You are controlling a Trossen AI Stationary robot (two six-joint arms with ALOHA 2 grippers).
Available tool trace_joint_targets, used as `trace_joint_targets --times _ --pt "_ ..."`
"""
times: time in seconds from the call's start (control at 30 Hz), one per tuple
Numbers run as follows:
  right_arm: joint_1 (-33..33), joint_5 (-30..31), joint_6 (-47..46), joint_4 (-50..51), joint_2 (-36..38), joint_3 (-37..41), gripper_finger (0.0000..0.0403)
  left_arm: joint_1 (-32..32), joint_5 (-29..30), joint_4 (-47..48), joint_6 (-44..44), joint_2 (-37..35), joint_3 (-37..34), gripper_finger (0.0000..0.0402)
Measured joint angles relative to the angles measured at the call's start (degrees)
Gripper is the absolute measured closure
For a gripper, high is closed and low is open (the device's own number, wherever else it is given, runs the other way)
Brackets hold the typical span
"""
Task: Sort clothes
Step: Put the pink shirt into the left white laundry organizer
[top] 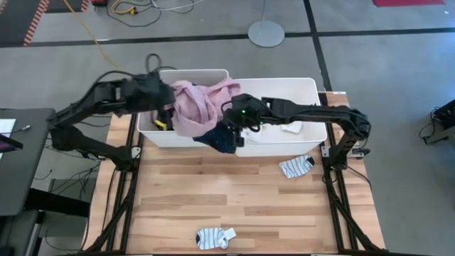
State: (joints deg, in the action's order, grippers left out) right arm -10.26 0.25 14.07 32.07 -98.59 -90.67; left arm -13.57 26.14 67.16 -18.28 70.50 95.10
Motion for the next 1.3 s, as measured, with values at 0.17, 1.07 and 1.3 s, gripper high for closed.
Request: trace_joint_targets --times 0.17,1.07,1.3 --pt "0.2 5.0 2.0 -5.0 -0.2 -0.8 0.0391 2.2 -3.2 -0.2 1.8 -4.9 2.1 0.0134" --pt "-12.1 -9.2 1.4 -39.4 -8.5 -6.1 0.04 9.9 -10.9 4.2 8.1 -13.7 -15.6 0.0134" --pt "-12.4 -9.5 -0.1 -37.9 -17.6 -8.0 0.0327 10.1 -5.0 7.0 13.5 -13.1 -18.5 0.0127"
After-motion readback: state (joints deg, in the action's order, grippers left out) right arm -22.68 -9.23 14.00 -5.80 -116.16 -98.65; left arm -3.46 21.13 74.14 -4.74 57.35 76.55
